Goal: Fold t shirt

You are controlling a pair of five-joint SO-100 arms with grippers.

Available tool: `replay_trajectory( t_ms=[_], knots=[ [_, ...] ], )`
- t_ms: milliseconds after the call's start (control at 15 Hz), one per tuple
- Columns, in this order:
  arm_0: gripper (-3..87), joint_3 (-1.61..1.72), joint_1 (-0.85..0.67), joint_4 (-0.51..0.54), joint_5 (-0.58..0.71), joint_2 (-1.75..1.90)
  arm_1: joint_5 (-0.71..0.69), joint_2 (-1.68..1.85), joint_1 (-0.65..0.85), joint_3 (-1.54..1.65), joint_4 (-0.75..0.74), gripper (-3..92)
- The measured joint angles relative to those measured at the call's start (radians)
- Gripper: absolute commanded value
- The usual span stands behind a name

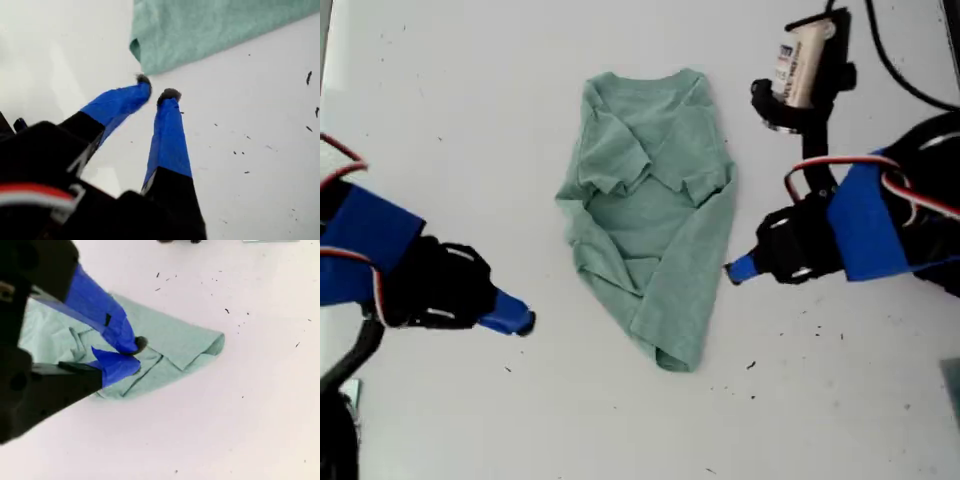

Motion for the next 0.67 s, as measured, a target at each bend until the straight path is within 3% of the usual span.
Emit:
replay_trajectory(
  t_ms=[267,667],
  knots=[
    [27.2,-0.092,0.002,-0.075,0.172,-0.224,-0.017,-0.16,-0.017,-0.077,0.003,32.0],
    [26.9,-0.094,-0.106,-0.21,0.215,-0.535,-0.055,-0.413,-0.021,-0.08,-0.103,31.3]
  ],
)
